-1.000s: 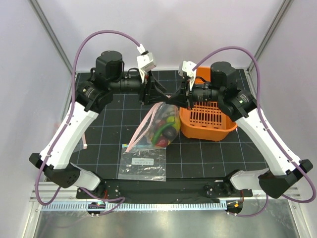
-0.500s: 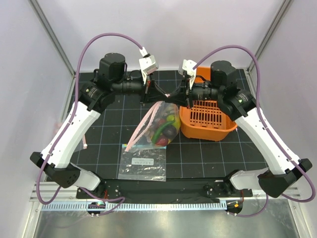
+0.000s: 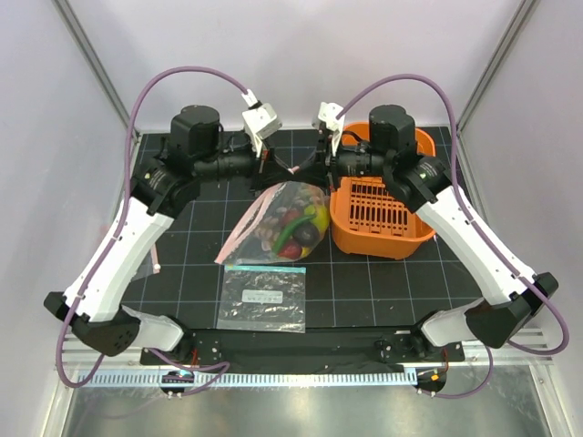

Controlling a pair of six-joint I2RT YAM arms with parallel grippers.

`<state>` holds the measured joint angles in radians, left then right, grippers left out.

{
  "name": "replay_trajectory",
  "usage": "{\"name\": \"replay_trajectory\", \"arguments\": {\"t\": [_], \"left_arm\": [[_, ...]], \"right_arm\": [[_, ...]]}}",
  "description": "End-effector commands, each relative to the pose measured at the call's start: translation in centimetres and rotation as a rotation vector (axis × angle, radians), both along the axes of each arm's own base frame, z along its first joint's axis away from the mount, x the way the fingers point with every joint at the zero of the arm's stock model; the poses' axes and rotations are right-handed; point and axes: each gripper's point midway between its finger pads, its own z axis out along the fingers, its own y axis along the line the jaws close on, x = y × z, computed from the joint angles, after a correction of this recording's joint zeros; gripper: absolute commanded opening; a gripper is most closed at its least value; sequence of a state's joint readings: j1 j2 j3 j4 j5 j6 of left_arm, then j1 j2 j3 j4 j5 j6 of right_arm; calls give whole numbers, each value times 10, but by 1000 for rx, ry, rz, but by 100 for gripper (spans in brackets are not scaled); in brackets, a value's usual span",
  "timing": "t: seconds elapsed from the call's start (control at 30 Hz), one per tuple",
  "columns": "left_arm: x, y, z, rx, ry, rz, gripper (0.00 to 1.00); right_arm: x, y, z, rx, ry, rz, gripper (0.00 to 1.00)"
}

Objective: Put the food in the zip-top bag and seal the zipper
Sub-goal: Zip the zipper food storage bag at the center of the board.

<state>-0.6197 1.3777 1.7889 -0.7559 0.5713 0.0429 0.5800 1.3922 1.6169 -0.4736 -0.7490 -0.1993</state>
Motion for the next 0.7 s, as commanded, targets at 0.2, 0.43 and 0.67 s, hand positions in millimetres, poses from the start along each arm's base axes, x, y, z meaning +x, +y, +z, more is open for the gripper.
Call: {"name": "replay_trajectory", "arguments": {"t": [0.2, 0.43, 0.67], "left_arm": [[-31, 46, -31, 111, 48, 106, 0], [-40, 73, -53, 152, 73, 222, 0], [-52, 95, -63, 190, 75, 278, 0]], "right_arm": [[50, -6, 65, 128, -178, -197, 1], [85, -17, 73, 199, -138, -348, 1], [119, -42, 72, 245, -81, -553, 1]]}}
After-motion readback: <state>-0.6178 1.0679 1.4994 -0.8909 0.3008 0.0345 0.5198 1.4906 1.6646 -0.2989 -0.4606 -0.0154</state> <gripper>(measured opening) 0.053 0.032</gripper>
